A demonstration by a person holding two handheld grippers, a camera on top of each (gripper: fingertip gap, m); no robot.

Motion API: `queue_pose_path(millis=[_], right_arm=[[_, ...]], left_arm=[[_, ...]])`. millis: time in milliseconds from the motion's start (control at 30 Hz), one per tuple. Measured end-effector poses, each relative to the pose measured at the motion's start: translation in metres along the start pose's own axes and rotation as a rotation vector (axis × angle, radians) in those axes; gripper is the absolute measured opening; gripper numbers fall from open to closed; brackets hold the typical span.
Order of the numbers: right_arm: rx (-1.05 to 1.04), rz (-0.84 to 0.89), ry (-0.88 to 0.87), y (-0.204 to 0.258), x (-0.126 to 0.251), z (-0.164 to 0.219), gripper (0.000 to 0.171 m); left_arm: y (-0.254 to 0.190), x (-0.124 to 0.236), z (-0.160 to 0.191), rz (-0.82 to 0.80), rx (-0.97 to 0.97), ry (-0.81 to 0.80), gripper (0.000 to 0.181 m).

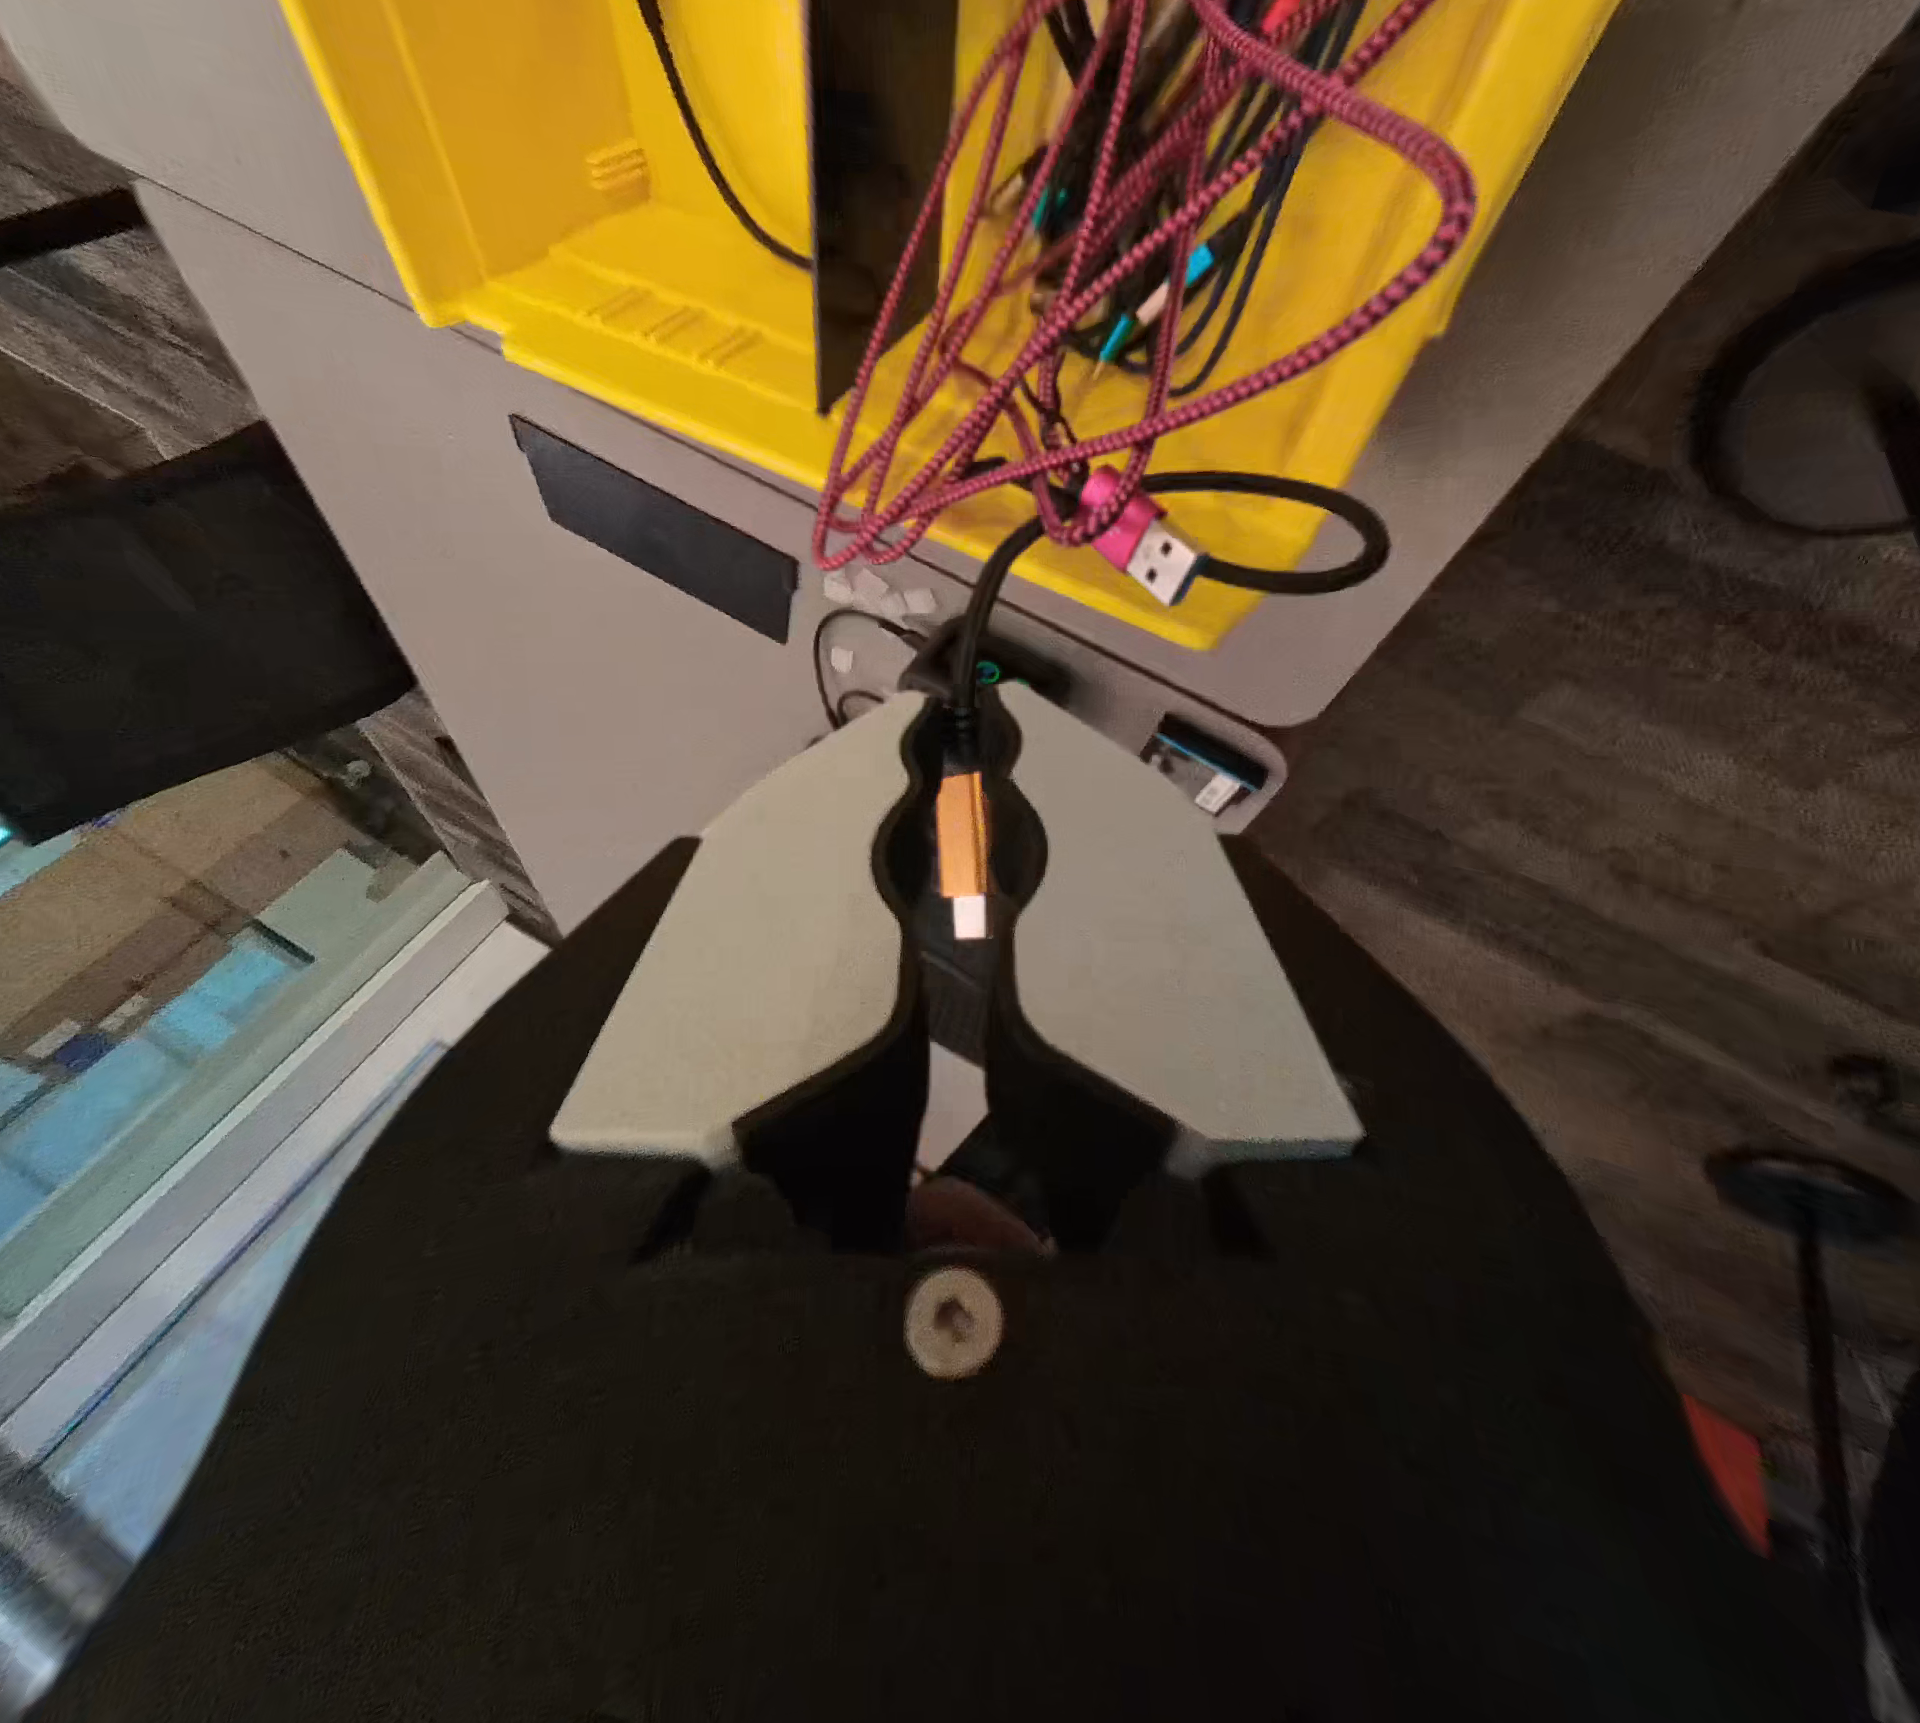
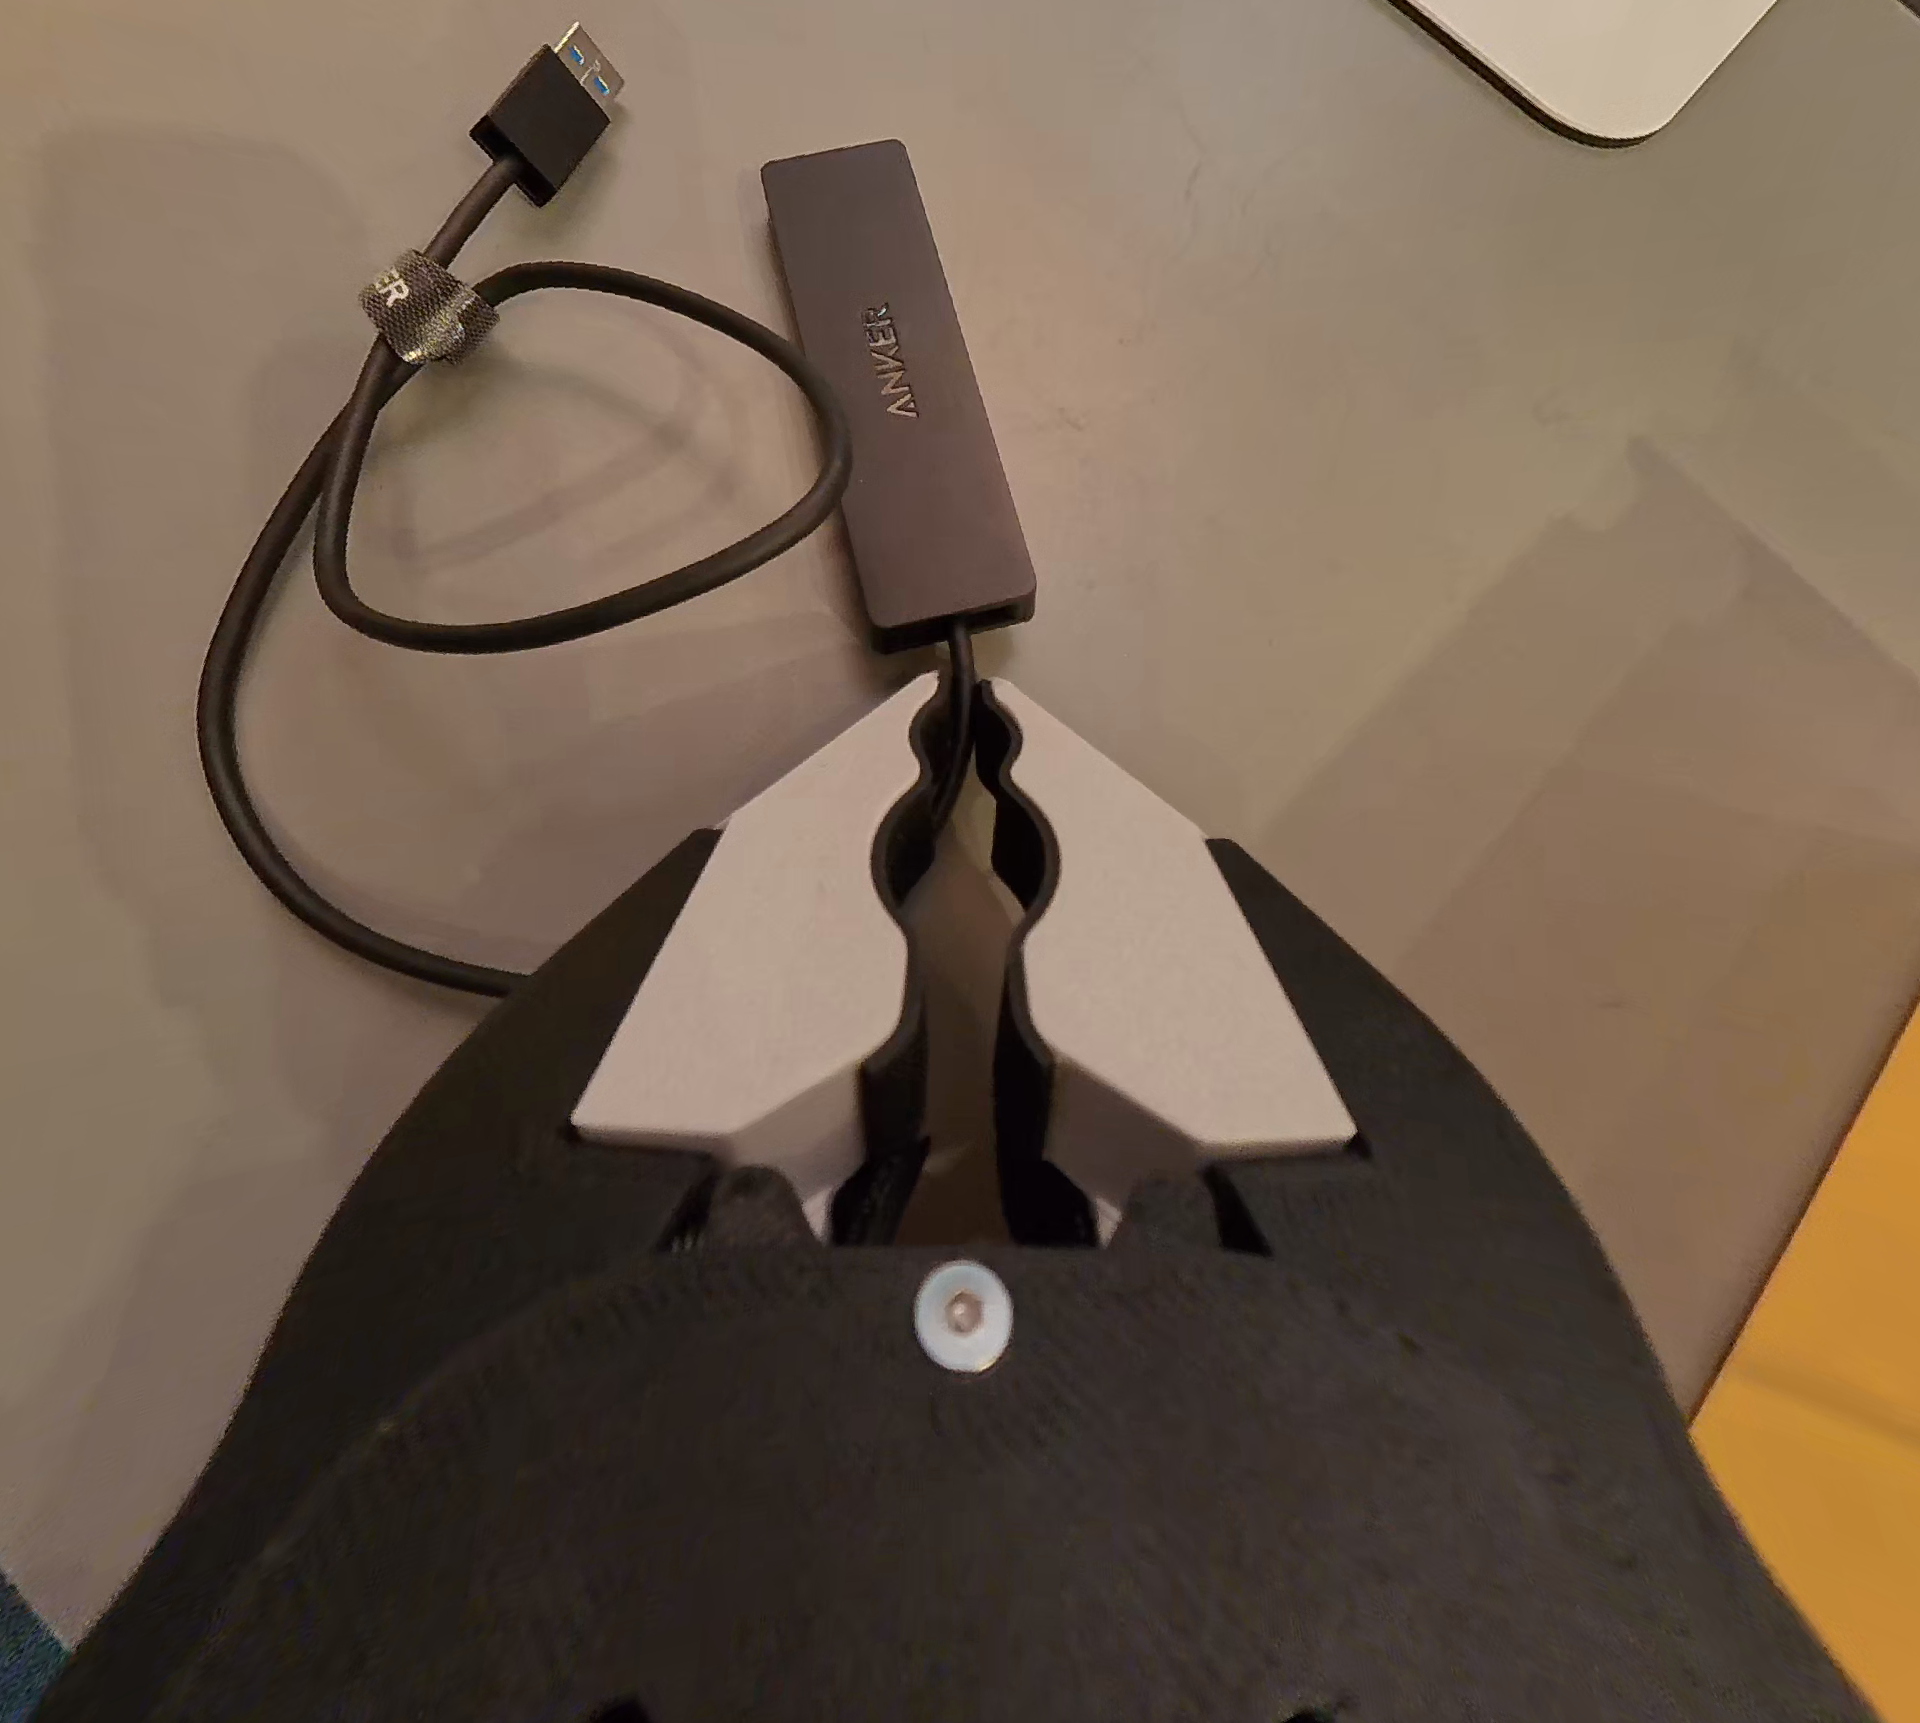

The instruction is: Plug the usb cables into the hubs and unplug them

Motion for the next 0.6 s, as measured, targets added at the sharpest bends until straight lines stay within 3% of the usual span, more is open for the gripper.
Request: queue_pose_path(millis=[167, 267, 600], right_arm=[[0.003, 0.001, 0.000, 0.000, 0.000, 0.000, 0.001], [0.006, 0.001, -0.001, 0.001, 0.000, 0.000, 0.001], [0.009, 0.005, -0.001, 0.001, 0.000, 0.000, 0.001]], left_arm=[[-0.004, 0.007, -0.001, 0.141, 0.049, -0.123, 0.006], [0.005, 0.015, 0.004, 0.239, 0.156, -0.324, 0.006], [0.022, 0.025, 0.012, 0.402, 0.360, -0.754, 0.006]])
Point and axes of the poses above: each gripper's, where its closed fingertips meet, x back along the fingers, z out of its underside, y = z × x across the jaws, the point moved 10 cm from there along x, back along the fingers
